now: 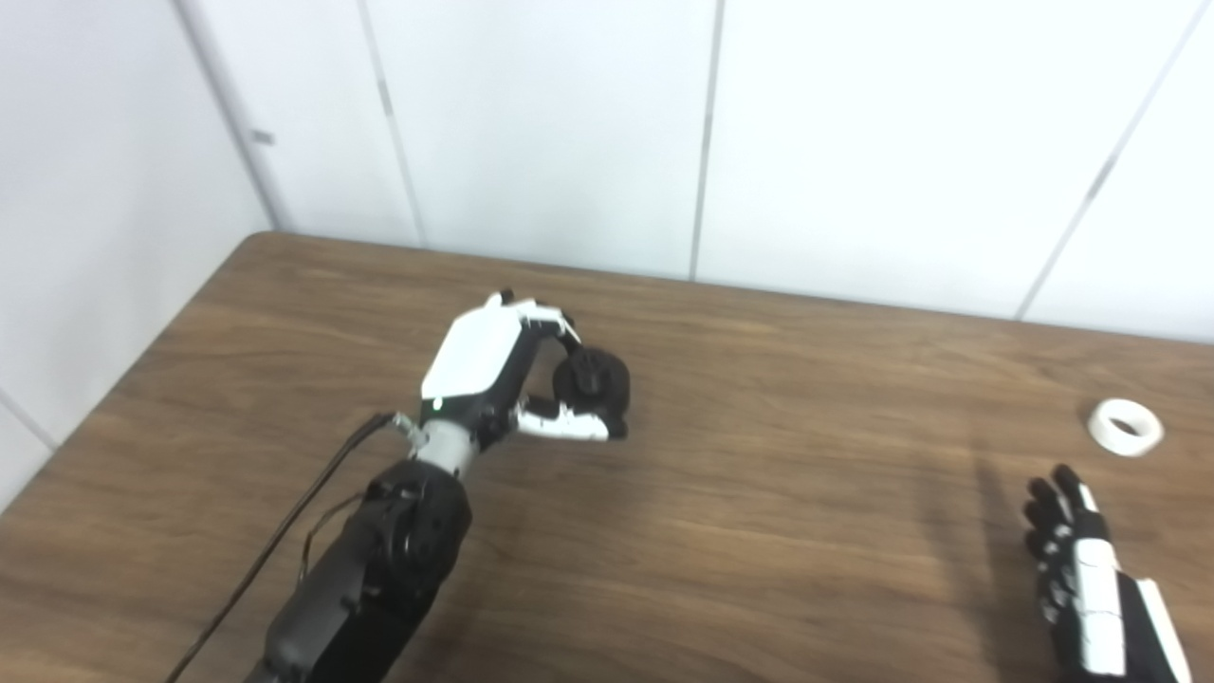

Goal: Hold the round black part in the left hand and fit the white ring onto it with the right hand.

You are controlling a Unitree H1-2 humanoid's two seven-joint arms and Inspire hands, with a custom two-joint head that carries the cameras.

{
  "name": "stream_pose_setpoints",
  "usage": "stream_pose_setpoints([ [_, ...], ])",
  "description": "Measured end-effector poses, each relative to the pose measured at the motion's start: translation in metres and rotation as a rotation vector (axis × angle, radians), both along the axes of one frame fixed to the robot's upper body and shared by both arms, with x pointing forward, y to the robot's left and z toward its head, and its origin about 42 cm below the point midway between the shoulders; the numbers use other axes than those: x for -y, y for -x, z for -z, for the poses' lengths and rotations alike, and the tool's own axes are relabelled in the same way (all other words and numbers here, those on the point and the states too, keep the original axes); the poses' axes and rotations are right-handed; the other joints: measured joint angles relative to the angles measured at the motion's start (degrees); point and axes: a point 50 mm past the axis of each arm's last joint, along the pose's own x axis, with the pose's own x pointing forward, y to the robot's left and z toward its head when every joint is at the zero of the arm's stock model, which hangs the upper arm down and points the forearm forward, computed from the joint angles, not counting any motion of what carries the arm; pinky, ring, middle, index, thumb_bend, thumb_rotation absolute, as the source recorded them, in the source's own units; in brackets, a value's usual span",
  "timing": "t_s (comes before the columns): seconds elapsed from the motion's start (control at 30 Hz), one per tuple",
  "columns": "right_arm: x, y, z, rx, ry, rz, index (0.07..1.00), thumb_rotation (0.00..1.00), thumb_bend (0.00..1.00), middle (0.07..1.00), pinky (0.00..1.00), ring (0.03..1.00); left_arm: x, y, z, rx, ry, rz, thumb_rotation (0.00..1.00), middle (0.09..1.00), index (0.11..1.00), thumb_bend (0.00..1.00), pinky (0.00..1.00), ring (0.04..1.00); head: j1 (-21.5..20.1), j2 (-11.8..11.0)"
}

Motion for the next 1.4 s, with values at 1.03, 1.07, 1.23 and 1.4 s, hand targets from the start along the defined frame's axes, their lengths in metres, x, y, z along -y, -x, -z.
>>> stream_pose_setpoints([
  [1.03,-0.012,0.0,-0.008,0.029,0.047,0.001,0.931,1.0,0.52,0.929,0.98,0.951,0.086,0.086,0.061,-0.067,0.028,0.298,0.05,0.795,0.484,0.52,1.0,0.873,-10.3,4.5],
  [1.07,-0.012,0.0,-0.01,0.033,0.051,0.003,0.931,1.0,0.51,0.928,0.98,0.95,0.085,0.089,0.065,-0.076,0.028,0.298,0.05,0.794,0.484,0.52,1.0,0.871,-10.5,4.7],
  [1.23,-0.012,0.002,-0.018,0.037,0.071,0.012,0.926,0.98,0.49,0.924,0.99,0.942,0.08,0.095,0.072,-0.066,0.037,0.289,0.05,0.79,0.483,0.52,1.0,0.871,-11.9,5.8],
  [1.4,-0.01,0.003,-0.027,0.052,0.077,0.02,0.926,0.96,0.49,0.925,0.99,0.937,0.077,0.095,0.074,-0.062,0.039,0.278,0.05,0.793,0.484,0.52,1.0,0.873,-12.8,6.3],
])
